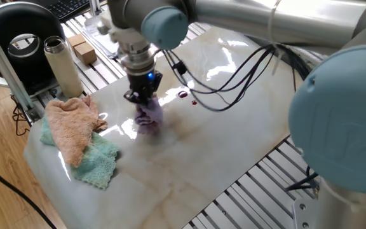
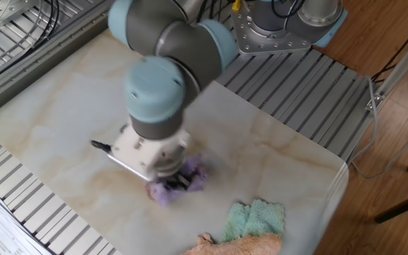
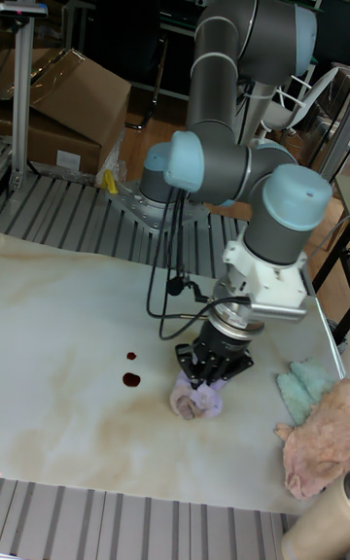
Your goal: Clean the table with a cloth
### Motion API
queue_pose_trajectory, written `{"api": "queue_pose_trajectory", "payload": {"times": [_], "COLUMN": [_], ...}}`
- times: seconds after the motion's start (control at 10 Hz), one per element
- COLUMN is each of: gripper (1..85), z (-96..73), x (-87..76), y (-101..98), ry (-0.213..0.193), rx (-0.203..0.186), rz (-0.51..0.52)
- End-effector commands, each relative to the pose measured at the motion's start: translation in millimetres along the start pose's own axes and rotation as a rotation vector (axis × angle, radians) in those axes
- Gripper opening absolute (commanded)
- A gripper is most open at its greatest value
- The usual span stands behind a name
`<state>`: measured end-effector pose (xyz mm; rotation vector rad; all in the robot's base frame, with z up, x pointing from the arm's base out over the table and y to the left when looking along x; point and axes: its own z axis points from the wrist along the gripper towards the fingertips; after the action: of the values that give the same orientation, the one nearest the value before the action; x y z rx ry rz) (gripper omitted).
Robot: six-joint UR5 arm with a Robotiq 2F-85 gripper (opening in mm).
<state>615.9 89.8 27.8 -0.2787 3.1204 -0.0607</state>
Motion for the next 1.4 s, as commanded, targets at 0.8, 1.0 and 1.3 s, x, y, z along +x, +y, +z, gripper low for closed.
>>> {"api": "queue_pose_trajectory", "payload": {"times": [0.8,1.0,1.3], "gripper": [1.3,1.3,1.3], "z": [13.2,23.7,24.6], "x": [13.9,26.2,35.1], "y": [-59.4,-94.0,-103.5], "ry": [-0.036,-0.039,-0.017], "rx": [-0.037,-0.003,0.049], "rz": [-0.057,-0.13,-0.077]}}
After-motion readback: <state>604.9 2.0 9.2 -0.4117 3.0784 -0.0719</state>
